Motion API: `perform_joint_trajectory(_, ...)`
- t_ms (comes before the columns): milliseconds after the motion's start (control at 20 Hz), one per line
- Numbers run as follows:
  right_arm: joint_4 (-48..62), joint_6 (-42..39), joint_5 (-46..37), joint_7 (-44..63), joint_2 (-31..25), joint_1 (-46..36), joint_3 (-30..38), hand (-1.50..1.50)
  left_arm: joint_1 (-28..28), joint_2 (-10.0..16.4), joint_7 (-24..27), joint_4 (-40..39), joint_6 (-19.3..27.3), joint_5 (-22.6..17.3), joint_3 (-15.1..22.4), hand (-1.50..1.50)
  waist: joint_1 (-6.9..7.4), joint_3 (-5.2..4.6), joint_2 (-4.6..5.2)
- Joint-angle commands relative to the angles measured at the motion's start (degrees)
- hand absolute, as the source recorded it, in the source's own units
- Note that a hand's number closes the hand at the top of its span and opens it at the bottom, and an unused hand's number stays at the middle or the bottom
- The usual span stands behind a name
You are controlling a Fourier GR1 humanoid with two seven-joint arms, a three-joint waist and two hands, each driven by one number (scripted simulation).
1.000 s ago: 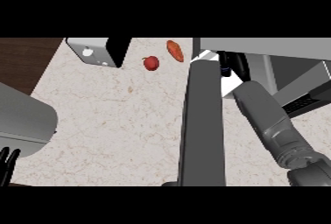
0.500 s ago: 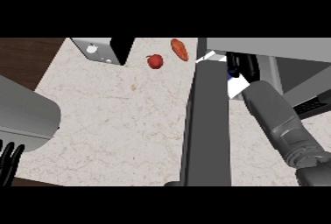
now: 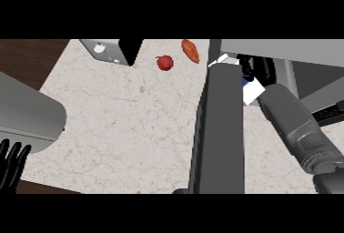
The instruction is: Pick up the milk, place it into the microwave and close the microwave
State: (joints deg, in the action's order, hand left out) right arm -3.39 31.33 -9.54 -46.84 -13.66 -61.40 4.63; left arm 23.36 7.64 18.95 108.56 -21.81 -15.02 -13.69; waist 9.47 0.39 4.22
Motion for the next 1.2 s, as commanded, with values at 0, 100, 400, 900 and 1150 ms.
perform_joint_trajectory(0, 1.28, 1.67, -2.73, 0.1, 1.77, -0.27, -2.58, -1.5, -1.79, 0.03, -0.62, -1.34, 0.77, 1.01, 0.4, -1.5, 0.54, -0.09, 0.63)
perform_joint_trajectory(100, 0.84, 5.29, -2.43, -0.39, 2.34, 0.49, -2.22, -1.5, -0.41, -0.23, 0.12, -2.28, -0.32, 1.14, 0.94, -1.5, 1.12, -0.12, 0.55)
perform_joint_trajectory(400, -0.1, 6.15, -2.4, -0.8, 3.55, -0.26, -2.15, -1.5, -3.39, 0.76, -0.82, -2.82, 0.88, 0.97, -0.39, -1.5, 0.6, -0.06, 0.31)
perform_joint_trajectory(900, 0.76, 4.67, -3.6, 0.4, 6.4, -1.56, -3.29, -1.5, -4.94, 1.3, -0.82, -4.93, 0.74, 1.86, -0.34, -1.5, -0.11, -0.14, -0.37)
perform_joint_trajectory(1150, 0.27, 4.82, -2.86, -0.56, 6.14, -0.7, -2.5, -1.5, -4.43, -0.17, 1.11, -5.04, 0.22, 1.84, 0.62, -1.5, 0.42, -0.11, -0.22)
